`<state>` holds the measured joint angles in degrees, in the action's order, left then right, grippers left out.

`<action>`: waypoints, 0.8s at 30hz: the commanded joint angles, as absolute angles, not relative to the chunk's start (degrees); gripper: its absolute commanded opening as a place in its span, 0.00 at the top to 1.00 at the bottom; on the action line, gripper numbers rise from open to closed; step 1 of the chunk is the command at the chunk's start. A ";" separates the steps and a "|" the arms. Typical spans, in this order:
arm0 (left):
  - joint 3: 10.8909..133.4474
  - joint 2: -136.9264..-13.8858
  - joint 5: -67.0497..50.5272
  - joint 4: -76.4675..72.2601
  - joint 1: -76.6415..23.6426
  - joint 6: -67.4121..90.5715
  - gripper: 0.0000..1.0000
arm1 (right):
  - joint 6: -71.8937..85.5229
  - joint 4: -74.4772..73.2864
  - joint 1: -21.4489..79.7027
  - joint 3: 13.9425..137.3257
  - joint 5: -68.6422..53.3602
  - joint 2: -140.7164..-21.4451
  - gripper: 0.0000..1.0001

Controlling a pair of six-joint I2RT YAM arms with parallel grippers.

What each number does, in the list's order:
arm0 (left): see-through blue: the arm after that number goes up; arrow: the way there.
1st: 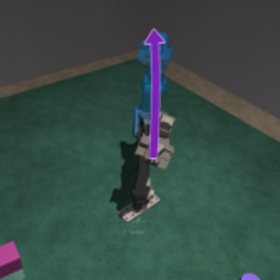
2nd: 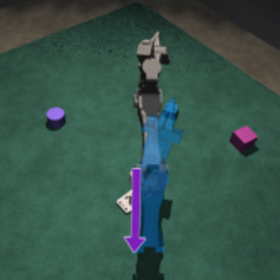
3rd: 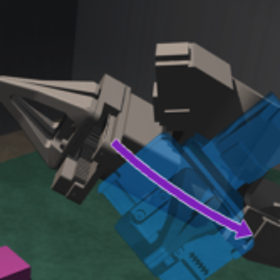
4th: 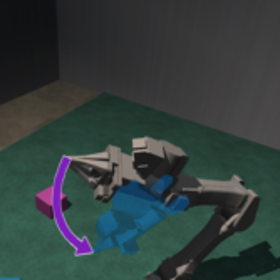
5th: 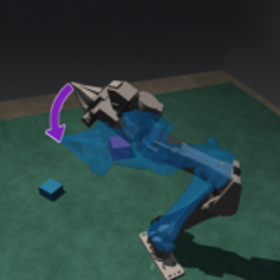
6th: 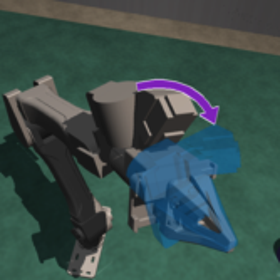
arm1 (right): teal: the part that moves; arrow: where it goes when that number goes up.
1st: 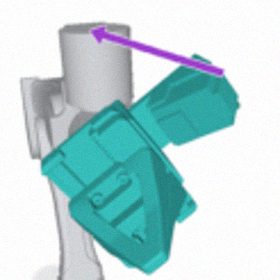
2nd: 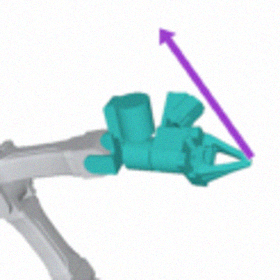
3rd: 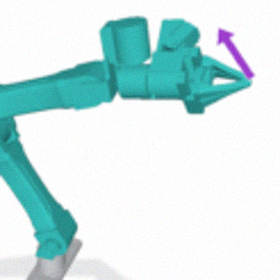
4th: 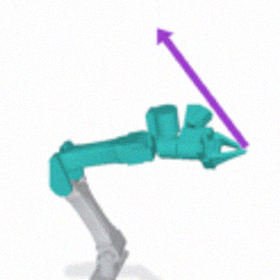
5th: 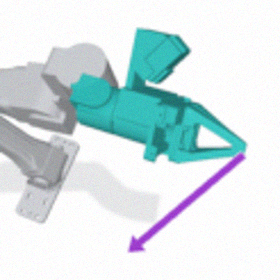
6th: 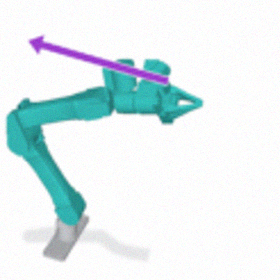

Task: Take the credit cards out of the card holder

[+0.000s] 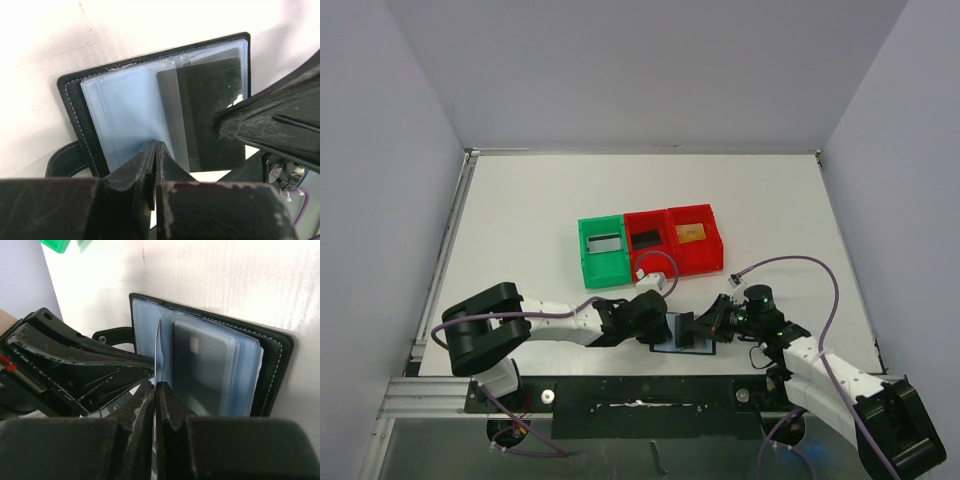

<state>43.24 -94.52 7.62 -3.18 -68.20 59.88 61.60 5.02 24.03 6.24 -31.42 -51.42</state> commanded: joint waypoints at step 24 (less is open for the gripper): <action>40.04 -83.83 13.20 5.46 -68.60 60.48 0.92 | 55.15 -3.23 28.68 15.29 -25.23 -59.01 1.00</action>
<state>40.12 -87.90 10.52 3.62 -68.29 60.90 57.19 -6.17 25.85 12.14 -28.08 -55.64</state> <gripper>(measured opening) 0.048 0.030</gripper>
